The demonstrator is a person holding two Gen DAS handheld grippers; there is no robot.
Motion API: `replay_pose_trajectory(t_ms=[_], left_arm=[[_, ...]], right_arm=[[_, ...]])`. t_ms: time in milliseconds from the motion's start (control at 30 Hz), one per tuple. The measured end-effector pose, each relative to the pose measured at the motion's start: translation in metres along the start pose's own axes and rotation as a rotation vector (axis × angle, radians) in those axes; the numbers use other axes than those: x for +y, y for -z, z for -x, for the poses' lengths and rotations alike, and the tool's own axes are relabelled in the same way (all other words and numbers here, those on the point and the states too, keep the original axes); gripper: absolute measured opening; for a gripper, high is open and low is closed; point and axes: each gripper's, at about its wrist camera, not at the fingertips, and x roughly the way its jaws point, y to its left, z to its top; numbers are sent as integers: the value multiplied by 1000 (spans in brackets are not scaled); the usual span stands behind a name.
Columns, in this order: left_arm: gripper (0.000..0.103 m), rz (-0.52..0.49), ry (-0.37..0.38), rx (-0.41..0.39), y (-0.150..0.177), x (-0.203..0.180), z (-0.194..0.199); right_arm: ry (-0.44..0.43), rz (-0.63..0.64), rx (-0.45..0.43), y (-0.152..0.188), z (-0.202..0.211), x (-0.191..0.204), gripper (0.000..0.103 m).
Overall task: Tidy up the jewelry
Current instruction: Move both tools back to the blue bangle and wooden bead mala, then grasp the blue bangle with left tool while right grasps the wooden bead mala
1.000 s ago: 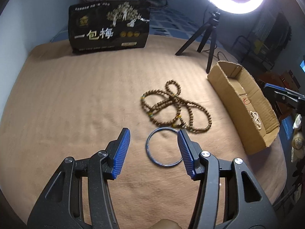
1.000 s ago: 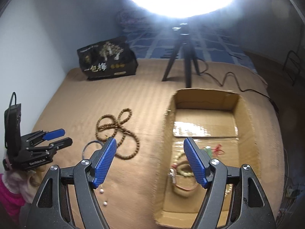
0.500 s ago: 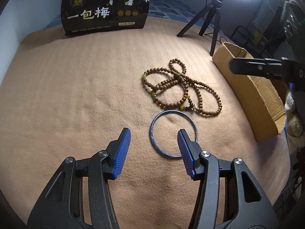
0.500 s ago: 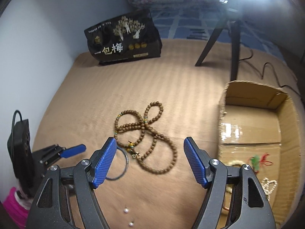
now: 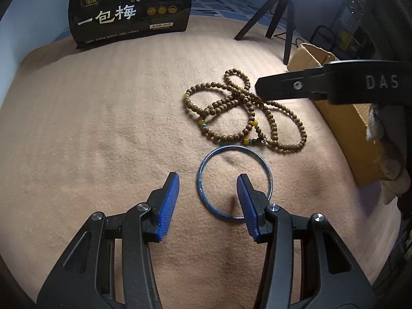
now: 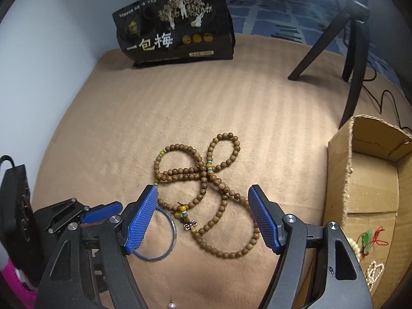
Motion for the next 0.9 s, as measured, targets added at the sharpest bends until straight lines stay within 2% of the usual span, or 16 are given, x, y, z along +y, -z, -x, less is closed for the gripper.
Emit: replay_pose_trajectory(t_ms=[100,133,300,433,700,800,867,900], left_arm=[[46,3,-5,4,-3,1,-4],[40,4,-7,7,-4,1,-5],[23,2,-19,9,-4,6,-12],[9,21,-10,-2,-4,15,-15],[4,0,-21,-22,-3,15,-16],[3,11,-11,-25,-3,17,-16],[3,17,-7,-27,-2,18,-16],[2,20,-7,-28,-2,18,-16]], right_arm=[[5,-11,12,-3,-9,-3,73],[5,-18,16,-5,-13,-5,73],[2,-2,46,-12,-29,-1,73],[44,46,75,-14,-43,3,72],[85,103,79,-16,-59,10,72],[99,128,78,-16,-63,14,63],[111,139,77,-15,-61,13,41],[114,139,76,-14,-60,12,35]])
